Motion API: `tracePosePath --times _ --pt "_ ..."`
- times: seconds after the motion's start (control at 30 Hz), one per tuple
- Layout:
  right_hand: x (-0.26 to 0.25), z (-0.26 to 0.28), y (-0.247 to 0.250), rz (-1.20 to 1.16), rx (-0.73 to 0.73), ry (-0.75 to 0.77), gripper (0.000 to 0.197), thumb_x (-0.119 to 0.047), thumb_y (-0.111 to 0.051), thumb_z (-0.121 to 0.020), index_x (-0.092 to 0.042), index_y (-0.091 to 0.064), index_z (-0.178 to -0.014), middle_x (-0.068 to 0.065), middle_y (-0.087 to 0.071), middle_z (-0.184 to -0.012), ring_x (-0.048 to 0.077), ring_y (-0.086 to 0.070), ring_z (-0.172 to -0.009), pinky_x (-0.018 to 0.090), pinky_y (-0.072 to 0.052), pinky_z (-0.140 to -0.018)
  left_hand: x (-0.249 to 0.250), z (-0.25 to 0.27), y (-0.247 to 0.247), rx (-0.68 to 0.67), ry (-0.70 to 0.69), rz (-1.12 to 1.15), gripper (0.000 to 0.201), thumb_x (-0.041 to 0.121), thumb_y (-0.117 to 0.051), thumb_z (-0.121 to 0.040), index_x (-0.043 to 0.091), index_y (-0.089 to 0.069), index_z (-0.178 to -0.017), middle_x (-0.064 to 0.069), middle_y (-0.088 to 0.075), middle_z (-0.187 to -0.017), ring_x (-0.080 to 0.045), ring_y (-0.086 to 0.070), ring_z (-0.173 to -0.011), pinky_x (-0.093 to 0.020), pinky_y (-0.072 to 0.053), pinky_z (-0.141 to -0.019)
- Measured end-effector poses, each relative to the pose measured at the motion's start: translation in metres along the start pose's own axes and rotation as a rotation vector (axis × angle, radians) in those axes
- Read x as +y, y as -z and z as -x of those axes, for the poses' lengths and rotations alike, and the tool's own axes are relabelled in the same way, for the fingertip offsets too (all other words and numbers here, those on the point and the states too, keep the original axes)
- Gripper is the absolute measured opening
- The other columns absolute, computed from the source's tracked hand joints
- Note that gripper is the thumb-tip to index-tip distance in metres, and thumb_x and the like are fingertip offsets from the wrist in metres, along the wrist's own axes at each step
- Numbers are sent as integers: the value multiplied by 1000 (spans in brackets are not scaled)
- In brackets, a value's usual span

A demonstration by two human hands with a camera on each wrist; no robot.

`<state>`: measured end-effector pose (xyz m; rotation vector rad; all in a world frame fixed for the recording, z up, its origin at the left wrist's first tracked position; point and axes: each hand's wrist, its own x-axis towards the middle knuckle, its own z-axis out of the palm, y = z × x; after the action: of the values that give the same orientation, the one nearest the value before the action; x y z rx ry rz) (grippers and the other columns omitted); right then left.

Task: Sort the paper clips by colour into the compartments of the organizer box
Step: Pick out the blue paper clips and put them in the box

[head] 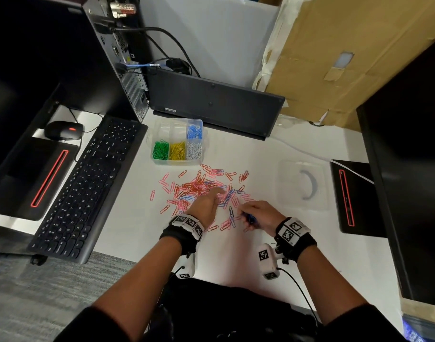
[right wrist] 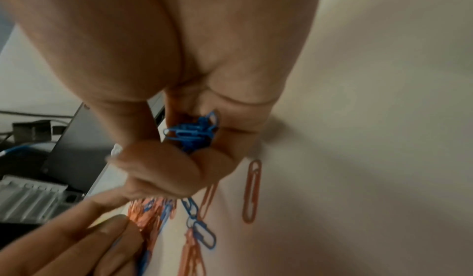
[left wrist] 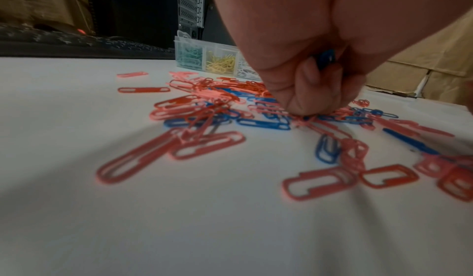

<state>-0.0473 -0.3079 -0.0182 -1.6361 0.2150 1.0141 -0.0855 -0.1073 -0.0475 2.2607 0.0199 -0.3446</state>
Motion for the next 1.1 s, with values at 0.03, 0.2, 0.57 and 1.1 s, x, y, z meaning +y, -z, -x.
tracePosePath --times 0.03,0.2,0.57,1.1 --pt "0 1 1 -37 6 -24 25 -17 -56 -99 -5 -64 -78 8 -56 -65 18 -53 -52 23 -45 -44 -1 0 -1 -2 -10 21 30 11 -37 -96 11 -59 -117 -10 -68 -100 -22 -60 -87 -29 -46 -80" --pt "0 7 -1 -72 13 -77 32 -24 -67 -92 -11 -55 -66 4 -51 -59 15 -51 -47 20 -39 -42 6 -2 -6 9 12 128 32 0 -38 -90 15 -65 -84 -3 -66 -88 -21 -59 -80 -28 -46 -74" --pt "4 0 -7 714 166 116 20 -38 -92 -57 -30 -75 -63 -16 -69 -64 0 -66 -70 17 -52 -75 8 -7 -6 -31 -58 -75 10 33 -69 -75 31 -72 -84 7 -68 -69 -7 -60 -62 -19 -48 -64" --pt "2 -3 -18 733 252 136 15 -38 -85 -69 -25 -80 -76 -7 -74 -71 6 -65 -60 26 -58 -77 7 -12 5 -91 -8 -251 13 37 -70 -84 25 -73 -85 12 -53 -63 -11 -52 -62 -19 -36 -62"
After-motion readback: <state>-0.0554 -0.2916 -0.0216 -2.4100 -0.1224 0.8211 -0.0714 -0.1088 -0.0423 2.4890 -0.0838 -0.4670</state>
